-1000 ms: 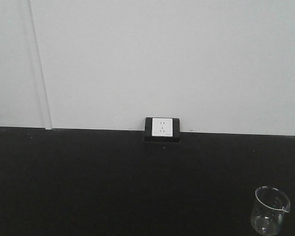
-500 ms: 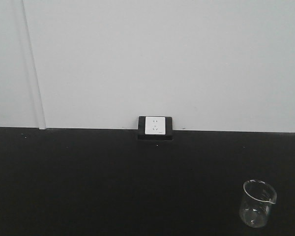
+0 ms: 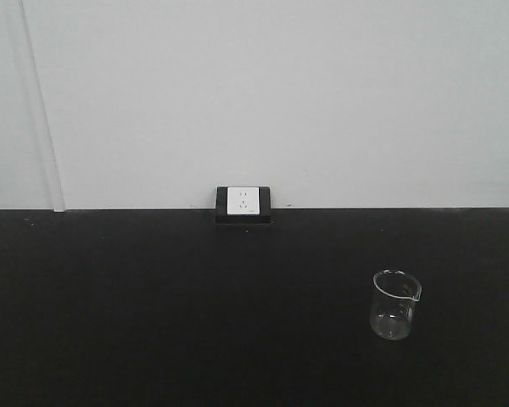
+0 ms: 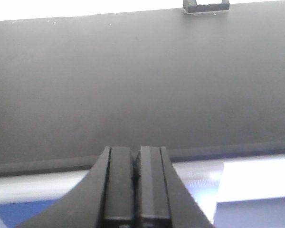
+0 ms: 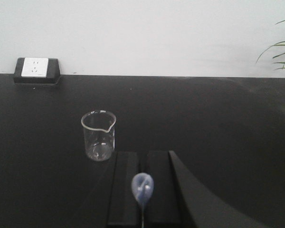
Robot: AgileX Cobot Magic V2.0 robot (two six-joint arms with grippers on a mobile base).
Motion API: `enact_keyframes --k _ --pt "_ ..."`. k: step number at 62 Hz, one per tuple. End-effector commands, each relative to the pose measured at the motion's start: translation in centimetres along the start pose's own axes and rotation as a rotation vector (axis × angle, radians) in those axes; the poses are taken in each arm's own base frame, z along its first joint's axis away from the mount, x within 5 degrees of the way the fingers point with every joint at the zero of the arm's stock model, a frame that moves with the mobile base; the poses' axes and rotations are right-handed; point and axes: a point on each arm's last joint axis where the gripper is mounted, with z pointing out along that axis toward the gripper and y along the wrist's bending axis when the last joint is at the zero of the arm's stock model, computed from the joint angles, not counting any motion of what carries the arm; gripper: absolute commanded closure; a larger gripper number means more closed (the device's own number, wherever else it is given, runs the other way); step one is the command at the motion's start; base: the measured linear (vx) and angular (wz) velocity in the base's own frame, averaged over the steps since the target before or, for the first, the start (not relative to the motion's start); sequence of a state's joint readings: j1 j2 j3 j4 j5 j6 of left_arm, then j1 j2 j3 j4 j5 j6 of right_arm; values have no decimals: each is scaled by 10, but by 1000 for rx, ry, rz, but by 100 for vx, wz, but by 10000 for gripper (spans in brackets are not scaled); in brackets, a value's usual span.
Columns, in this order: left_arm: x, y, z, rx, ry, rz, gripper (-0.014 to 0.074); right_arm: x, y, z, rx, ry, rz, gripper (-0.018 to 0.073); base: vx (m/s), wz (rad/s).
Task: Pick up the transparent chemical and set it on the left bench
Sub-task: 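Drive the base to the bench with white bins, holding the beaker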
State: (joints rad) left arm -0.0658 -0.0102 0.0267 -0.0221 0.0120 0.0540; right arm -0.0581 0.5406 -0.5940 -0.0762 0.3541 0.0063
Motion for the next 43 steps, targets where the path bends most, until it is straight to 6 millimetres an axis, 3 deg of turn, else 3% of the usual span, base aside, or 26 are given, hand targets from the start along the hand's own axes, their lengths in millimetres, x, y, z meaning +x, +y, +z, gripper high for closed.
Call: enact_keyframes --k 1,18,43 --pt "-3 0 -1 -2 -81 -9 600 -18 -1 -5 9 -116 -13 562 -27 7" --pt "-3 0 -1 -2 -81 -9 600 -18 -1 -5 9 -116 -13 562 -31 26" --pt "-3 0 -1 -2 -81 -9 600 -18 -1 -5 9 -116 -13 562 -37 57"
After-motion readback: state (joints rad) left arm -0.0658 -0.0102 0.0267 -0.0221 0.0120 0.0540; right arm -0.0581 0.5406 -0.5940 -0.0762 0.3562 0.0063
